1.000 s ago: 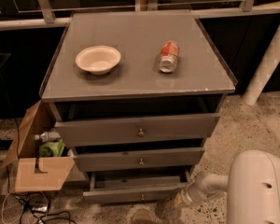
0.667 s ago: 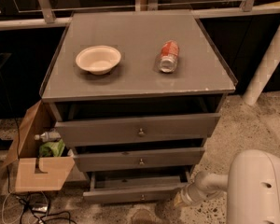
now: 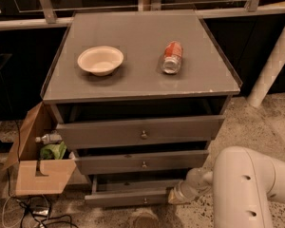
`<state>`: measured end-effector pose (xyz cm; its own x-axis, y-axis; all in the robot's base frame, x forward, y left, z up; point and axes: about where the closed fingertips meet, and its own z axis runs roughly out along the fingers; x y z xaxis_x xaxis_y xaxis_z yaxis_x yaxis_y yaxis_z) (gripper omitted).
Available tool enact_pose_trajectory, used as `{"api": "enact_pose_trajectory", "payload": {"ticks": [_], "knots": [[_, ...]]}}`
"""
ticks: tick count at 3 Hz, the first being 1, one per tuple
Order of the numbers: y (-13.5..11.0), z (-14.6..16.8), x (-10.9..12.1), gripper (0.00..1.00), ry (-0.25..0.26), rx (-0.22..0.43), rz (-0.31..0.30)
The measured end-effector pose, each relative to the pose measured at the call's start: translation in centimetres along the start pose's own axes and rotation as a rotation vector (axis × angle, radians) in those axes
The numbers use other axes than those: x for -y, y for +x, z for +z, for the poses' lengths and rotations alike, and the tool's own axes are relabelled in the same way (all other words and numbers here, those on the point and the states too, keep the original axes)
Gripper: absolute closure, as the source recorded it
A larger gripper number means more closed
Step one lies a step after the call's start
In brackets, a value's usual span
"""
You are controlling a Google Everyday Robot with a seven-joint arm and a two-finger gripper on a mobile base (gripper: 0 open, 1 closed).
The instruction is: Close bottom drawer
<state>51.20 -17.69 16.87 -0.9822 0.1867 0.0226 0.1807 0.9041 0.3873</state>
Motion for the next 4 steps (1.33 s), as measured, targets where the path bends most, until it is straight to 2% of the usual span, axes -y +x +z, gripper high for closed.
{"api": "enact_pose_trajectory", "payload": {"ticks": [1, 4], "knots": [[-1.5, 0.2, -0.5, 1.0, -0.005, 0.026, 0.008], [-3.6, -0.4, -0.5, 1.0, -0.027, 0.083, 0.045]]}}
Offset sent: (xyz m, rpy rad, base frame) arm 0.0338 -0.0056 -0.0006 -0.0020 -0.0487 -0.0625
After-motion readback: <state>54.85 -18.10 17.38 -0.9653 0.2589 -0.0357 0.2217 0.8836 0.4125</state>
